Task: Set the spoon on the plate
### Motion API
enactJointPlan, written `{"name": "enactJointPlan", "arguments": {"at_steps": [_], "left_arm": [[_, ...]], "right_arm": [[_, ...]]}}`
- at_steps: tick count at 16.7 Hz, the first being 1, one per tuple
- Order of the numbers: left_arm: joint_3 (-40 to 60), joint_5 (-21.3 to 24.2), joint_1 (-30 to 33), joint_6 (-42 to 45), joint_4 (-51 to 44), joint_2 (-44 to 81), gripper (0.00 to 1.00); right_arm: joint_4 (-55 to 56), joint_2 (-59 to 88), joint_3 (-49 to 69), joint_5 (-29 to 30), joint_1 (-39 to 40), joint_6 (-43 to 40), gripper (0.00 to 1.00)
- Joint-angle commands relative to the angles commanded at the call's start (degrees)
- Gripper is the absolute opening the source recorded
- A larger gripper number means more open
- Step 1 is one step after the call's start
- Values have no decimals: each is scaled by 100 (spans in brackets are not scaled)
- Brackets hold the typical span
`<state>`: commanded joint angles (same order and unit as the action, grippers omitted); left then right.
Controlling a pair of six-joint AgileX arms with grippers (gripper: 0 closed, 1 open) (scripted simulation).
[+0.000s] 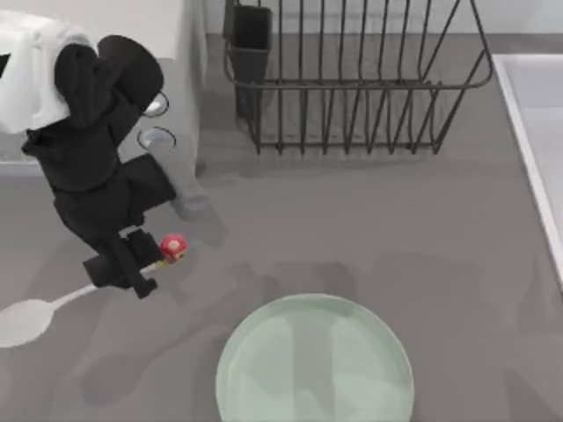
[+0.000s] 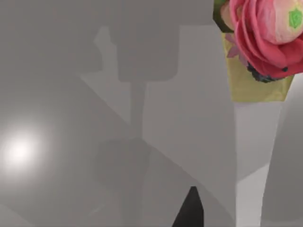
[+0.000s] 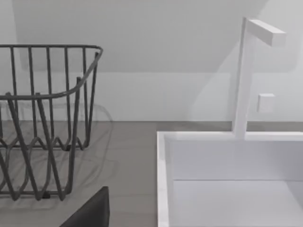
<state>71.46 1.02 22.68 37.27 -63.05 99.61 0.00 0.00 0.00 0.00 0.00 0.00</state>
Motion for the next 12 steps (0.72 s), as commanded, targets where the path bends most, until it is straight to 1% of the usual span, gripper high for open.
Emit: {"name": "enactJointPlan", "arguments": {"at_steps": [3,6,9,12], "left_arm": [[429,0,1568,-85,82,487,0],[761,-25,2753,-180,207,819,0],[957,-58,3409,-250,303,1006,0],[997,-67,3535,-266,325,1044,0]], "right_arm": [[0,0,0,0,0,0,100],[0,0,0,0,0,0,100],[0,0,0,0,0,0,100],[0,0,0,0,0,0,100]]}}
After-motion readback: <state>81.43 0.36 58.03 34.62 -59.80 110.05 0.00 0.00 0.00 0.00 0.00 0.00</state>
